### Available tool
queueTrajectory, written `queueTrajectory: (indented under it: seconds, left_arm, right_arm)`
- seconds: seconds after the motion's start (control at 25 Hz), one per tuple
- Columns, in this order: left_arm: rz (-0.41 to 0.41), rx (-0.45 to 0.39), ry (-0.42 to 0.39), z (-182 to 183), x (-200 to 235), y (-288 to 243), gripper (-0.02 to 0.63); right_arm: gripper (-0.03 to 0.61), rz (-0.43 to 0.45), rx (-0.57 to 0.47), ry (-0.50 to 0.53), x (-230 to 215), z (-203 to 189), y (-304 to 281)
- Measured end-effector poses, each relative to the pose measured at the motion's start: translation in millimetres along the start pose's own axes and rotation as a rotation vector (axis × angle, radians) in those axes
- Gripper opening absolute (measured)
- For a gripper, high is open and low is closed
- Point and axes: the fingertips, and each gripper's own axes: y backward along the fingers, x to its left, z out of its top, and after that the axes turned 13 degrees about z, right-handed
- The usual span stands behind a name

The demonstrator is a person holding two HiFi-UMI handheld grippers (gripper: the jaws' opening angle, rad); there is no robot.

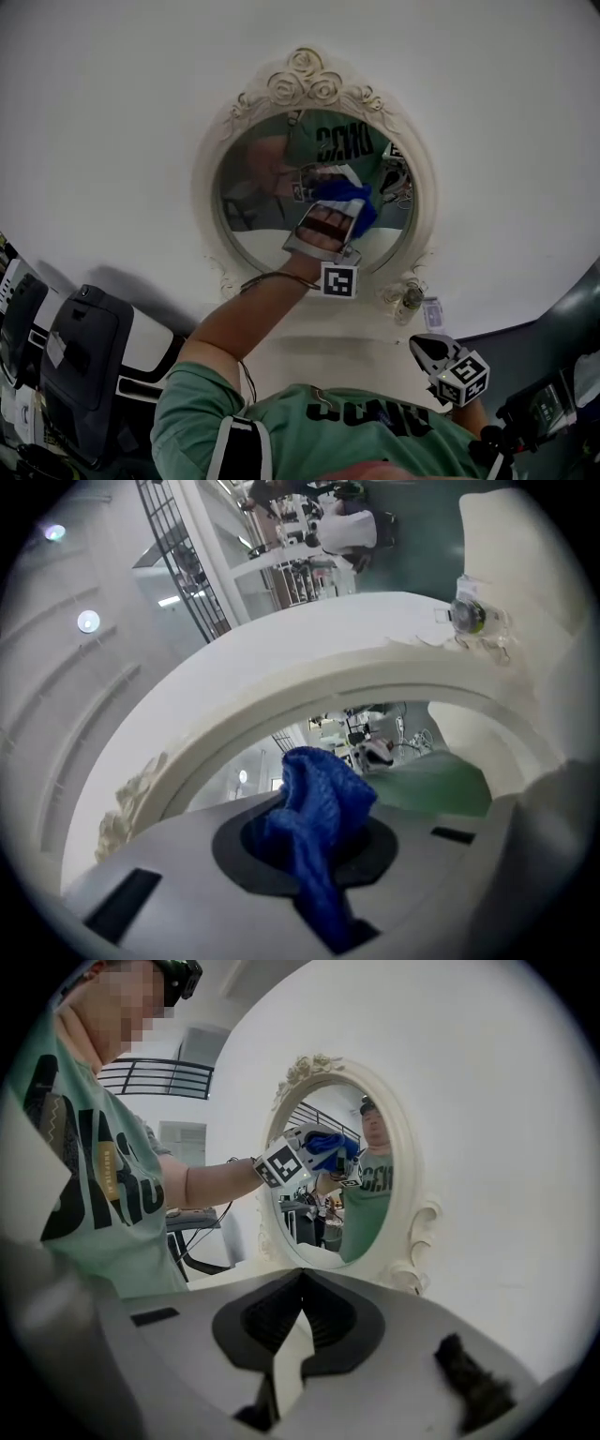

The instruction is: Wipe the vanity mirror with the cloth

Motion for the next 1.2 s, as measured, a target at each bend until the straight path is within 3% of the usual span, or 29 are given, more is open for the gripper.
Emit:
queueTrajectory:
  seconds: [0.12, 0.24, 0.56, 0.68, 0.84, 1.08, 1.2]
  left_arm:
    - [0.022, -0.065, 0.015, 58, -5, -23, 0.052]
    - [0.014, -0.082, 0.018, 92, -16, -38, 0.052]
    - [-0.016, -0.112, 0.069, 89, -7, -27, 0.054]
    - [-0.023, -0.072, 0.079, 47, 5, -3, 0.055]
    - [-0.001, 0.064, 0.055, -54, 19, 39, 0.055]
    - [-0.057, 0.298, -0.044, -200, 20, 118, 0.055]
    - [-0.086, 0.367, -0.089, -245, 10, 138, 0.055]
  right_arm:
    - [0.011, -0.048, -0.012, -0.034, -9, -13, 26]
    - [0.011, -0.077, -0.024, -0.049, -19, -21, 43]
    - [0.011, -0.063, -0.029, -0.041, -13, -17, 42]
    - [0.011, -0.030, -0.017, -0.010, -3, -3, 24]
    - [0.011, 0.041, 0.015, 0.046, 10, 19, -8]
    - [0.011, 0.151, 0.049, 0.121, 40, 48, -54]
    - [0.011, 0.179, 0.062, 0.134, 48, 51, -71]
